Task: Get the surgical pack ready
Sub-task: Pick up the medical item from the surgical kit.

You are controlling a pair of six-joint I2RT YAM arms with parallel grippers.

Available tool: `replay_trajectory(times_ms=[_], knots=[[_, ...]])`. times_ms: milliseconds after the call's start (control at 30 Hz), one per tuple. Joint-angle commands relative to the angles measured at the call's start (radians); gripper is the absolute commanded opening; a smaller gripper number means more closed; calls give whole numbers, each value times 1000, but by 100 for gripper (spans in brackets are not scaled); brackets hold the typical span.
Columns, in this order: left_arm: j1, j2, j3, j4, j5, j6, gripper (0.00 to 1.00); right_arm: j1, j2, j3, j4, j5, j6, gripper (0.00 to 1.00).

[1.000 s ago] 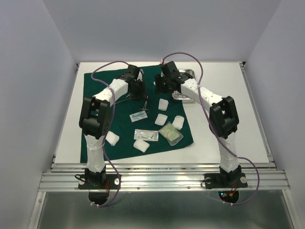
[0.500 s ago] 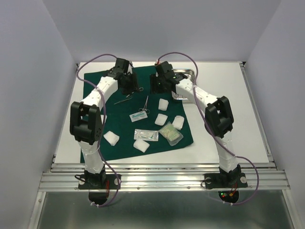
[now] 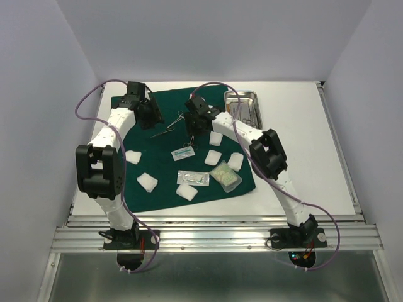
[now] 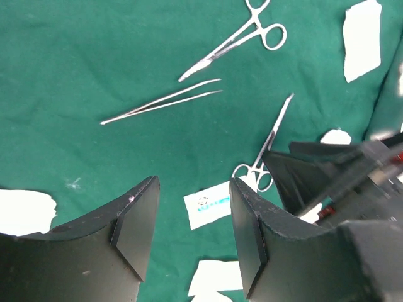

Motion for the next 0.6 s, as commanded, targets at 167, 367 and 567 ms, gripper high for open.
replay_trajectory(times_ms=[167, 367, 567], knots=[[-10, -44, -14, -2, 12, 28, 59, 19, 98, 127, -67, 99, 25, 45], [-8, -43, -21, 6, 24, 28, 59, 39, 151, 155, -71, 211, -1, 33], [-10, -47, -25, 9, 28, 28, 59, 39, 168, 169, -82, 225, -18, 33]])
